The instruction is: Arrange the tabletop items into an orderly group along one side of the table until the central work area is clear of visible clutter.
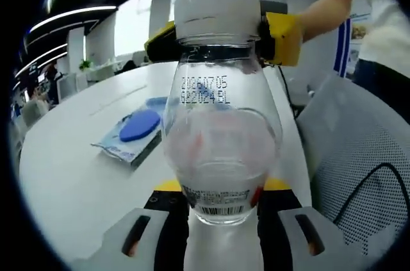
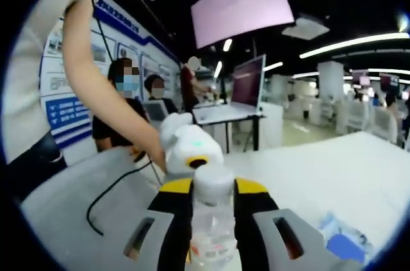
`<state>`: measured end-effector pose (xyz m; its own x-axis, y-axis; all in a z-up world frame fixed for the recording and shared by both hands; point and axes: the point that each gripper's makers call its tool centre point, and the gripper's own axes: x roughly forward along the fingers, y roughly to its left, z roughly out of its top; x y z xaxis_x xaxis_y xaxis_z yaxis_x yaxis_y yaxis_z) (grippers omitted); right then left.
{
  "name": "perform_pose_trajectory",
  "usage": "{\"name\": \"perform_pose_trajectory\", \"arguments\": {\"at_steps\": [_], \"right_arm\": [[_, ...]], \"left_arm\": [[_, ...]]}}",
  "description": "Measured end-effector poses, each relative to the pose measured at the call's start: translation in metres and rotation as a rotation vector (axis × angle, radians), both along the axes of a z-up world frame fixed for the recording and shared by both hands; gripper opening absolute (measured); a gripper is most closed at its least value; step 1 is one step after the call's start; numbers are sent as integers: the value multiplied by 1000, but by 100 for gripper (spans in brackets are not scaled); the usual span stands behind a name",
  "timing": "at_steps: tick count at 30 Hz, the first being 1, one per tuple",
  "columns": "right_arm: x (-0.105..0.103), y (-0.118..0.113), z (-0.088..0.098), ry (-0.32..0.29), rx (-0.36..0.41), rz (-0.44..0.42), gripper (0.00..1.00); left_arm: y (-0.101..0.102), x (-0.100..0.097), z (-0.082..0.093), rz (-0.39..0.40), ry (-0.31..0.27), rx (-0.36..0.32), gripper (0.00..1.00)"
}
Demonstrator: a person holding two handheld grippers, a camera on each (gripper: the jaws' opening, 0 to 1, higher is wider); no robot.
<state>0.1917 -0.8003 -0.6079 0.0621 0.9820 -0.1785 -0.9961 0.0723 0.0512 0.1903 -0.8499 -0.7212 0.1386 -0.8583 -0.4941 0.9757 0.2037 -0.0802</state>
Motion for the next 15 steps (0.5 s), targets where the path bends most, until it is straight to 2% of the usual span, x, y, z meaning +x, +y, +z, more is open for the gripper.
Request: {"name": "perform_pose_trajectory", "arguments": {"at_steps": [5, 15], "right_arm": [[3, -1, 0, 16, 10, 17, 19], [7, 3, 0, -12, 12, -14, 18]], "left_arm": [[0, 1, -1, -19, 3, 16, 38], [1, 12, -1, 61, -43, 34, 39]]}}
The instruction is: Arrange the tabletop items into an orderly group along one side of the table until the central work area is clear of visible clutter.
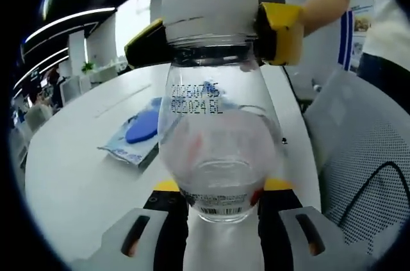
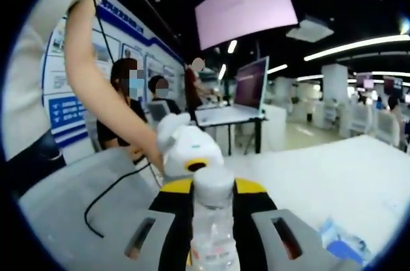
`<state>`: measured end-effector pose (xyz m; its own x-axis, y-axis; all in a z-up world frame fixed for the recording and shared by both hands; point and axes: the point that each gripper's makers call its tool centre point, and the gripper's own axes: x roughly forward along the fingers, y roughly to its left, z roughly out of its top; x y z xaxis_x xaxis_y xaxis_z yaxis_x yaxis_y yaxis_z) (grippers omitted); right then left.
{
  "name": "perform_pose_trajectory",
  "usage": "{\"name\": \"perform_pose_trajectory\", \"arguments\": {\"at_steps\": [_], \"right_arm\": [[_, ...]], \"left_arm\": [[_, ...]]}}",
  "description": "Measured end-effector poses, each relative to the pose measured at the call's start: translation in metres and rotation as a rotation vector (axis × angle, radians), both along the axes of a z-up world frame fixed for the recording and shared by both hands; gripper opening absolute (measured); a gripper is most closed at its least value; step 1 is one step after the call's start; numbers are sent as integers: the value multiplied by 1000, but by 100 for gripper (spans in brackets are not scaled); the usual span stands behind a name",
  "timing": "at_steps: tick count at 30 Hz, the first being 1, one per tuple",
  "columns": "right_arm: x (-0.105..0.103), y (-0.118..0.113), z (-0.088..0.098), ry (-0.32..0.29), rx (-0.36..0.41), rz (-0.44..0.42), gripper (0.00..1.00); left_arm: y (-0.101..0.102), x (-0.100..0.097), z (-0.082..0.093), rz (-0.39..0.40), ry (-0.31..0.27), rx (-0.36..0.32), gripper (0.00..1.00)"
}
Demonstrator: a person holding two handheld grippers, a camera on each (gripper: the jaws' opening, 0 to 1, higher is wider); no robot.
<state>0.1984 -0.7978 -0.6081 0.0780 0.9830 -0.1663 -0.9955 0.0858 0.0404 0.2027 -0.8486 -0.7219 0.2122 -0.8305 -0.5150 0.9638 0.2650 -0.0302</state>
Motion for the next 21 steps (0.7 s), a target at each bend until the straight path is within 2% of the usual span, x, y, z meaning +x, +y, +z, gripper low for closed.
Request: {"name": "perform_pose_trajectory", "arguments": {"at_steps": [3, 6, 15, 21], "right_arm": [[6, 3, 0, -14, 3, -13, 18], [16, 4, 0, -5, 16, -46, 18], [46, 6, 1, 30, 58, -155, 18], [64, 9, 2, 38, 78, -207, 18]], "left_arm": [[4, 8, 0, 58, -11, 0, 39], [7, 15, 1, 79, -3, 1, 39], [16, 38, 3, 162, -31, 19, 40], [20, 56, 6, 235, -32, 1, 40]]}}
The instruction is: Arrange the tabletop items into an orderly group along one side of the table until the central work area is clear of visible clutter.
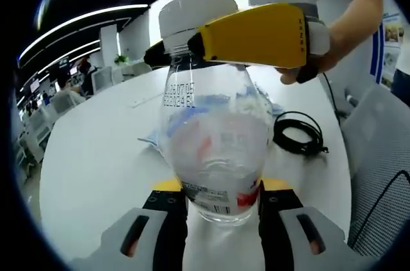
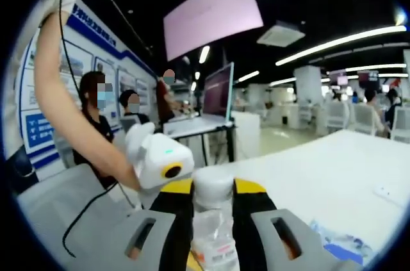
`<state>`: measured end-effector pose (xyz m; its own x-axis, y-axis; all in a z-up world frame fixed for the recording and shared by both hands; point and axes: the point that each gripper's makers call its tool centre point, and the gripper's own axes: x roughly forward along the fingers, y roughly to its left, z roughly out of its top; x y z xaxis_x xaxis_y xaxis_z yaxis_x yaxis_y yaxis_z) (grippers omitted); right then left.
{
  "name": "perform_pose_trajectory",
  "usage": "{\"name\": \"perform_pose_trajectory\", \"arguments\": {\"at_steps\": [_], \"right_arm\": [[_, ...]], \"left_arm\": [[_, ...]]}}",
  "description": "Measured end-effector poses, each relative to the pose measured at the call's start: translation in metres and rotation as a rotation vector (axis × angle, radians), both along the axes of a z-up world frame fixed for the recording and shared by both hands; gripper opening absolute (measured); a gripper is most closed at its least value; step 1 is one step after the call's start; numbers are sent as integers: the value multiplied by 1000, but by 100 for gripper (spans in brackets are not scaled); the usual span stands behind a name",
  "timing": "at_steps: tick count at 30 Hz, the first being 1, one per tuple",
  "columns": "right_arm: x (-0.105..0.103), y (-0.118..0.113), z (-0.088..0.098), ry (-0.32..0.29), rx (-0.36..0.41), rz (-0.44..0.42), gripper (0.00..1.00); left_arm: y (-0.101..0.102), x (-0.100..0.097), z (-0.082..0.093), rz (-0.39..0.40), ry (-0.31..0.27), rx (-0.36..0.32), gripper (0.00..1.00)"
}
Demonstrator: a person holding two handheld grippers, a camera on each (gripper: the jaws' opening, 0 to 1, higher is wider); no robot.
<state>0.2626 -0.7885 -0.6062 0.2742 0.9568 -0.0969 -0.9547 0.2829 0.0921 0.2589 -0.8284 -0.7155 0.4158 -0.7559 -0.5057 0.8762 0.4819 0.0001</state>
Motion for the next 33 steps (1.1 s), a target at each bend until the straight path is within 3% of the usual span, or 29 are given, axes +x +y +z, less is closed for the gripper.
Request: {"name": "perform_pose_trajectory", "arguments": {"at_steps": [9, 12, 14, 21, 27, 33], "right_arm": [[28, 5, 1, 9, 32, -56, 18], [40, 4, 1, 27, 53, -87, 18], [47, 3, 1, 27, 59, -103, 18], [66, 4, 2, -9, 44, -118, 18], [82, 6, 1, -48, 32, -129, 18], [98, 7, 2, -78, 16, -146, 18]], "left_arm": [[10, 24, 5, 118, -15, -25, 42], [12, 36, 13, 209, 4, -120, 43], [18, 45, 19, 248, -29, -150, 43], [31, 49, 17, 292, -34, -128, 46], [35, 40, 9, 275, -23, -105, 48], [36, 37, 10, 289, -14, -129, 48]]}}
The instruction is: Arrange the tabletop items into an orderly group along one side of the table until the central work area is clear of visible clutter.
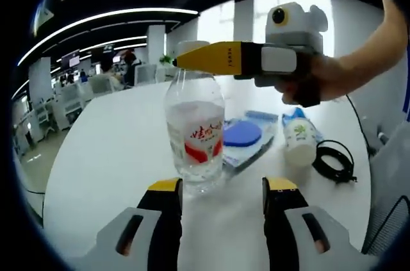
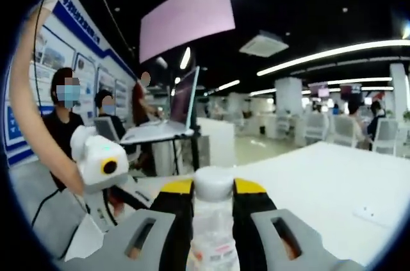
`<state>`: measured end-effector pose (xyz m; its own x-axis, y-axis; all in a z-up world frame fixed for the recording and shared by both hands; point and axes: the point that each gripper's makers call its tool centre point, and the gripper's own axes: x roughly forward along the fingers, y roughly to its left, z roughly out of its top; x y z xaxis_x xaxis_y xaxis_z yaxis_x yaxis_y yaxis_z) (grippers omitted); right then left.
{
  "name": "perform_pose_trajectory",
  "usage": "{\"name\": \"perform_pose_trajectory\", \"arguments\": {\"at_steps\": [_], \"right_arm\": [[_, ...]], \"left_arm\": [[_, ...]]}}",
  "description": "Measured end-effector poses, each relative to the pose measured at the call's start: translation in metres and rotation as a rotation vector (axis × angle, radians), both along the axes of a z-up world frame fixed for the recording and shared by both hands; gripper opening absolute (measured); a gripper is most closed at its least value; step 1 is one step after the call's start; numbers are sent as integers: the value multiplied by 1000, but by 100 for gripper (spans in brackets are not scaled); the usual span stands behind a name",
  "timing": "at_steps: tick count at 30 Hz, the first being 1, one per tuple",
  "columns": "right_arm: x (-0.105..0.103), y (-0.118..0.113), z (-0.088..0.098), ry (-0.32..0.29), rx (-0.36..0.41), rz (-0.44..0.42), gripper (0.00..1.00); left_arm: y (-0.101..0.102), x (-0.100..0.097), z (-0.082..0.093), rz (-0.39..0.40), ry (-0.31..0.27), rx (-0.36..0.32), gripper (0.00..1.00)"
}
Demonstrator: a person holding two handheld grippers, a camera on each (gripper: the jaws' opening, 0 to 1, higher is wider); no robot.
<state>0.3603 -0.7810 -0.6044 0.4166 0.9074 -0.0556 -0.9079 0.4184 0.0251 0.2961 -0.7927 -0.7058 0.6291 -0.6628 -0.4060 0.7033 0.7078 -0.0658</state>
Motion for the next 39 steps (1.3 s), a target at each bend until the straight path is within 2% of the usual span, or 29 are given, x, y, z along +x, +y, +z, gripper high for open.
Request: {"name": "perform_pose_trajectory", "arguments": {"at_steps": [7, 19, 39], "right_arm": [[14, 5, 2, -23, -8, -19, 18], [36, 4, 2, -10, 10, -53, 18], [33, 4, 2, -12, -3, -57, 19]], "left_arm": [[-4, -5, -5, -8, 21, -12, 48], [3, -11, -8, 21, 40, -27, 47], [1, -18, -7, 35, 52, -36, 45]]}}
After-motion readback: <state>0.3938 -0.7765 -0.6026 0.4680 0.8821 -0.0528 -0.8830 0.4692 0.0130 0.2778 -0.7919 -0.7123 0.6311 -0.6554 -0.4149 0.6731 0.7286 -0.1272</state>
